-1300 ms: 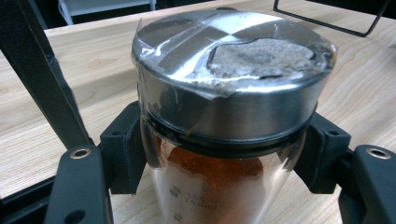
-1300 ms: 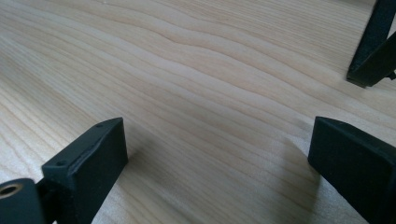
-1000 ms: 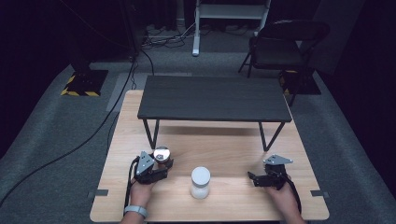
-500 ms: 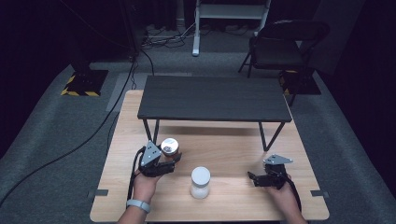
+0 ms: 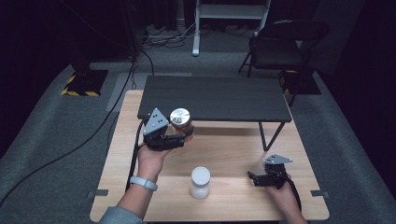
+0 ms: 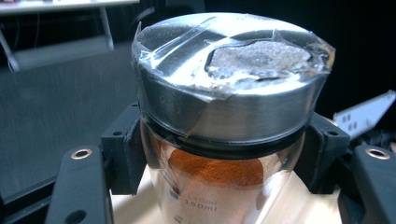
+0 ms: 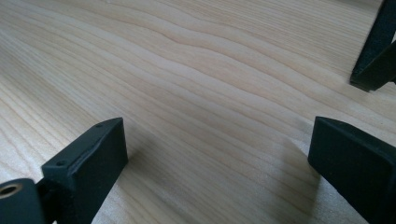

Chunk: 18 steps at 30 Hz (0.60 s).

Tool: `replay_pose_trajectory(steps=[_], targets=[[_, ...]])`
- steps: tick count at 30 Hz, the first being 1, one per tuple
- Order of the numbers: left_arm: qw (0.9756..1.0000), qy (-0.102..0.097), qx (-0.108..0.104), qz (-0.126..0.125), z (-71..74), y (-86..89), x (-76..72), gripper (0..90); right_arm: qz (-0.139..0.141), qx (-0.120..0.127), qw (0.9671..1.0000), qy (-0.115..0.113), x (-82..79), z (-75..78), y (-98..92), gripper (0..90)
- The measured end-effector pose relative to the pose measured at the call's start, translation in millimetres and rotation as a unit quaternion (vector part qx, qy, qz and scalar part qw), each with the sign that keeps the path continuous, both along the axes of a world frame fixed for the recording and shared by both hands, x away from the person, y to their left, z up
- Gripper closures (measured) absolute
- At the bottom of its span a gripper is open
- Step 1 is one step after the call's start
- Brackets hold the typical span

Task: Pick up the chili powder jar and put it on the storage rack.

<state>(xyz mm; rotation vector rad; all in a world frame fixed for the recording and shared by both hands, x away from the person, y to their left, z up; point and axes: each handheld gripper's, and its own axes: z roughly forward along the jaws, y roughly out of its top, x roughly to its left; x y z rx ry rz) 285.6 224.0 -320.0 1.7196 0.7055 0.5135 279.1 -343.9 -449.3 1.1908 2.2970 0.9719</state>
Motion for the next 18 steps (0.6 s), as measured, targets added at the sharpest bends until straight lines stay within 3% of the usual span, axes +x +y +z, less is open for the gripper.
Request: replay_pose_trajectory(steps=[2, 5, 10, 18], targets=[[0.9999, -0.010, 0.011, 0.002, 14.2, -7.8, 7.5, 30.2, 0.000, 0.000, 1.0000, 0.000, 0.2, 0.0, 0.0, 4.2], [0.9997, -0.017, 0.012, 0.007, 23.5, -14.0, 16.0, 30.3, 0.001, 0.001, 1.0000, 0.000, 0.7, -0.1, 0.0, 4.2], [0.9994, -0.026, 0.011, 0.018, 31.2, -23.9, 32.0, 30.3, 0.001, 0.001, 1.0000, 0.000, 0.9, -0.1, 0.0, 4.1], [0.9995, -0.020, 0.012, 0.021, 35.0, -41.3, 50.8, 30.3, 0.001, 0.001, 1.0000, 0.000, 0.9, -0.1, 0.0, 4.1]])
